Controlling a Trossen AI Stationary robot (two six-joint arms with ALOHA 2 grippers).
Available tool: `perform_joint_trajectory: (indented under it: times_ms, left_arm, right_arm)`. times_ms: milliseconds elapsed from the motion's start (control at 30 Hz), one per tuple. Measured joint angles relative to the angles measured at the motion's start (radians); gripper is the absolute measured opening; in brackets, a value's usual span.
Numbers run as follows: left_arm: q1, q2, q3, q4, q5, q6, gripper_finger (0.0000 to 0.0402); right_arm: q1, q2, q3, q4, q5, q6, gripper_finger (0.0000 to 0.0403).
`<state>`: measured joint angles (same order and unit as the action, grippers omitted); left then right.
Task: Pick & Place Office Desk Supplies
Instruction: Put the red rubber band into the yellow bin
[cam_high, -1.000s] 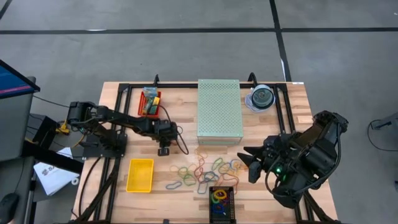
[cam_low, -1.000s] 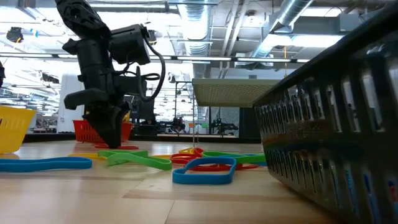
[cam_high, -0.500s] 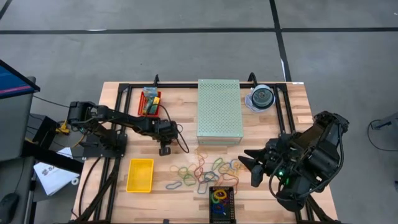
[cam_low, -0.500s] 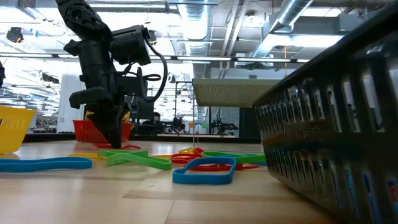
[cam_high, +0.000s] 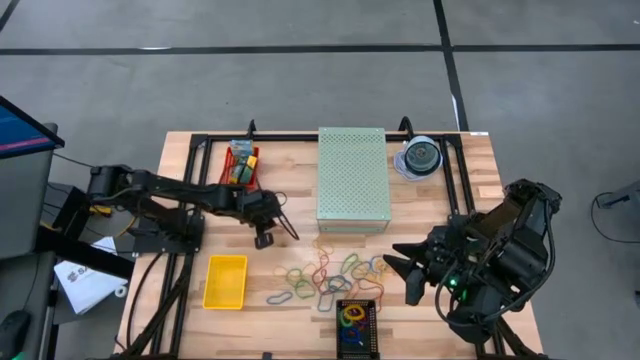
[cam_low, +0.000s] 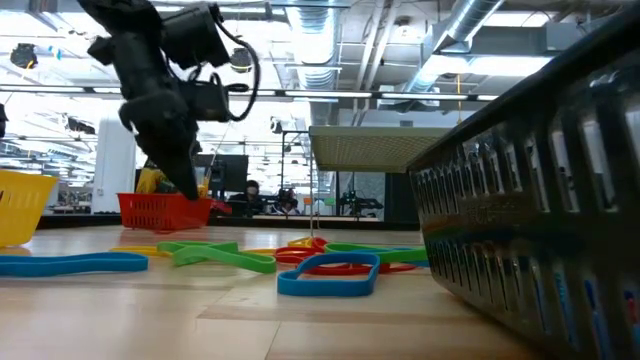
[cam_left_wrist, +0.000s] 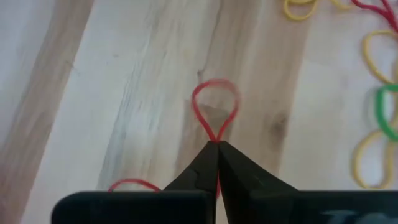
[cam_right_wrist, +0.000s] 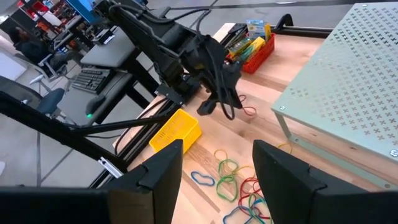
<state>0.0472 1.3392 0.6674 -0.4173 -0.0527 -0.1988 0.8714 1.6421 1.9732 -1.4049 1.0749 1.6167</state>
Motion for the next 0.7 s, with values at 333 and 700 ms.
perform_joint_trajectory:
  times_ms: [333, 700]
  left_arm:
    - [-0.148, -0.177, 0.002, -0.063, 0.019, -0.249, 0.0000]
    - [-0.410, -0.277, 0.122, -0.063, 0.067, -0.464, 0.0000]
  right_arm:
    - [-0.001, 0.000, 0.000, -0.006, 0.000, -0.020, 0.0191]
    - [-0.001, 0.000, 0.000, -0.032, 0.000, -0.020, 0.0191]
